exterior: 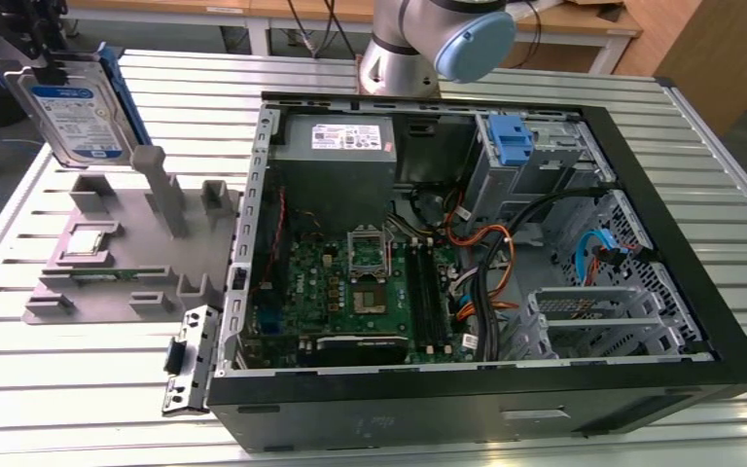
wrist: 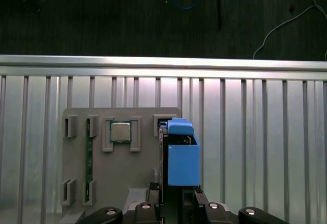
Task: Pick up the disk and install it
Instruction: 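Pick up the disk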
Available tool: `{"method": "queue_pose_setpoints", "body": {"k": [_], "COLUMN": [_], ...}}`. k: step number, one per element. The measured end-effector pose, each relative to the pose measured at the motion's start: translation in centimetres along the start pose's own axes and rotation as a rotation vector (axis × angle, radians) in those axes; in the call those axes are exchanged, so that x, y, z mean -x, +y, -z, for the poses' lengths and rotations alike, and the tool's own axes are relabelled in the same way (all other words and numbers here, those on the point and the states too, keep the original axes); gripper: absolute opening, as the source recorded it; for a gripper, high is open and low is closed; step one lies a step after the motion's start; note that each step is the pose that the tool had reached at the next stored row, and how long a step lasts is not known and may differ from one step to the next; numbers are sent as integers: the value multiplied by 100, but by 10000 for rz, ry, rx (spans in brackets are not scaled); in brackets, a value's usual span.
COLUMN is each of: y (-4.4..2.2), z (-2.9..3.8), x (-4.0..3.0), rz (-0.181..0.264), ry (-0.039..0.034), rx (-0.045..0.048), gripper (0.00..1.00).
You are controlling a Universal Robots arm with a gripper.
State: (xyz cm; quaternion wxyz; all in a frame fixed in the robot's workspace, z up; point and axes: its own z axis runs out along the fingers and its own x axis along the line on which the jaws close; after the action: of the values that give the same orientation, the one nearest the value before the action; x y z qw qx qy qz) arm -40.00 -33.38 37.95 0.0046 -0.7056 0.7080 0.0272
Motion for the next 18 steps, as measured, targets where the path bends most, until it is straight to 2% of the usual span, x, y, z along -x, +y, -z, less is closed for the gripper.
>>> {"method": "queue_pose_setpoints", "body": {"k": [6,18], "y": [1,4], "z": [19,106], "x": [1,5], "rz": [0,0], "ry": [0,0], "rx": [0,-1], "gripper": [35,35]}}
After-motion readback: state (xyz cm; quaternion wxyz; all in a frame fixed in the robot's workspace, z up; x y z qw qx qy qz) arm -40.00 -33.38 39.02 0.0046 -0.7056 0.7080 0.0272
